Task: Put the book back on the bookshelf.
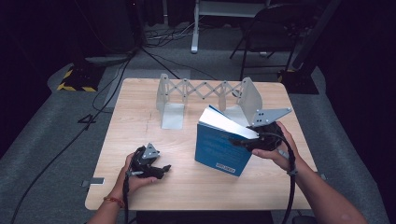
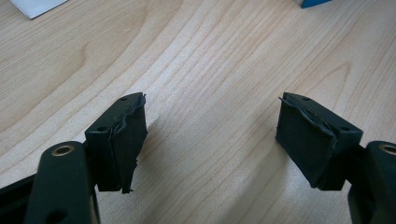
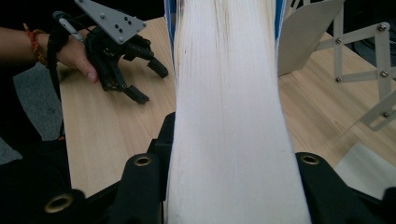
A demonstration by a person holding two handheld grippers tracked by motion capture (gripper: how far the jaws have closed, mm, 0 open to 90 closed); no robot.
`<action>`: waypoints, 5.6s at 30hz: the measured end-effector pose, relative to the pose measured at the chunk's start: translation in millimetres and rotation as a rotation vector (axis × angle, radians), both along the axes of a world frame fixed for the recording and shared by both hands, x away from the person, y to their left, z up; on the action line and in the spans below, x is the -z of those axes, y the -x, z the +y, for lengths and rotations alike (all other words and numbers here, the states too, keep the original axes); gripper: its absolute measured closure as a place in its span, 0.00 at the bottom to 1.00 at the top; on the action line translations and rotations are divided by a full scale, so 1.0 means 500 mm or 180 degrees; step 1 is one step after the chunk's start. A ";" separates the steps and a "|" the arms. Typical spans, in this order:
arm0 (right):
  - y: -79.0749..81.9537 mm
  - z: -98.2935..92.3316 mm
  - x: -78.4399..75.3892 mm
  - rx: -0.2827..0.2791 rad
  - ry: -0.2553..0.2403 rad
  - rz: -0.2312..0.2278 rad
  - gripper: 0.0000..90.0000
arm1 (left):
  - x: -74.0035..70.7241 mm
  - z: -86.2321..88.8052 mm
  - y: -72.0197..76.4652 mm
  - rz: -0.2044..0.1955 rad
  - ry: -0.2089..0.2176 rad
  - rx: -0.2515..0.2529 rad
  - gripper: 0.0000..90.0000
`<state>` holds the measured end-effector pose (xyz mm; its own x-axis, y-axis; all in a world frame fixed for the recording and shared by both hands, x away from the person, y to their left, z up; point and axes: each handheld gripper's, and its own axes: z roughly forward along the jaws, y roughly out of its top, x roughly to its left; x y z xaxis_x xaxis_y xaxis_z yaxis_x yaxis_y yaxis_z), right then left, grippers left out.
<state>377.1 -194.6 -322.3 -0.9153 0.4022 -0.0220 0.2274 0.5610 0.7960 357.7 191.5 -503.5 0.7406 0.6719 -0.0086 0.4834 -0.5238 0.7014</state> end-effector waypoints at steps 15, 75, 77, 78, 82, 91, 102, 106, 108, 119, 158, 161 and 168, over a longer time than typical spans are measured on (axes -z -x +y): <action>-0.002 -0.089 -0.002 0.0327 0.0009 0.0025 0.68 | 0.000 -0.001 -0.001 0.0014 -0.0012 -0.0069 0.23; -0.180 -0.111 -0.085 0.1425 -0.0028 -0.0330 0.68 | 0.000 -0.004 -0.003 0.0021 0.0001 -0.0049 0.23; -0.186 -0.107 -0.087 0.1451 -0.0031 -0.0337 0.68 | 0.000 -0.004 -0.003 0.0021 0.0000 -0.0048 0.23; -0.193 -0.102 -0.089 0.1474 -0.0027 -0.0349 0.68 | 0.000 -0.004 -0.003 0.0021 0.0000 -0.0049 0.23; -0.217 -0.089 -0.092 0.1585 -0.0088 -0.0371 0.68 | 0.000 -0.005 -0.003 0.0027 0.0011 -0.0044 0.23; -0.253 -0.057 -0.095 0.1685 -0.0120 -0.0399 0.68 | 0.000 -0.005 -0.004 0.0032 0.0011 -0.0016 0.23; -0.286 -0.043 -0.067 0.1867 -0.0179 -0.0388 0.68 | 0.000 -0.005 -0.005 0.0034 0.0010 -0.0001 0.23; -0.291 -0.049 -0.052 0.1881 -0.0244 -0.0404 0.68 | 0.000 -0.005 -0.005 0.0027 0.0008 0.0007 0.23; -0.293 -0.052 -0.042 0.1868 -0.0259 -0.0409 0.68 | 0.000 -0.005 -0.006 0.0020 -0.0002 0.0020 0.23; -0.295 -0.063 -0.007 0.1815 -0.0353 -0.0567 0.68 | 0.000 -0.005 -0.006 0.0018 0.0006 0.0115 0.25; -0.278 -0.102 0.021 0.2147 -0.0271 -0.0574 0.65 | 0.000 -0.006 -0.004 0.0003 0.0004 0.0150 0.26; -0.280 -0.106 0.022 0.2189 -0.0290 -0.0560 0.65 | 0.000 -0.006 -0.003 0.0009 0.0011 0.0143 0.26; -0.277 -0.104 0.021 0.2267 -0.0189 -0.0587 0.57 | 0.000 -0.006 -0.003 0.0010 0.0011 0.0144 0.26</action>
<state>515.4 -246.8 -332.6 -0.4155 0.9029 -0.1100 0.3801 0.2823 0.8808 359.4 188.4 -503.7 0.7701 0.6377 -0.0131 0.4614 -0.5428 0.7018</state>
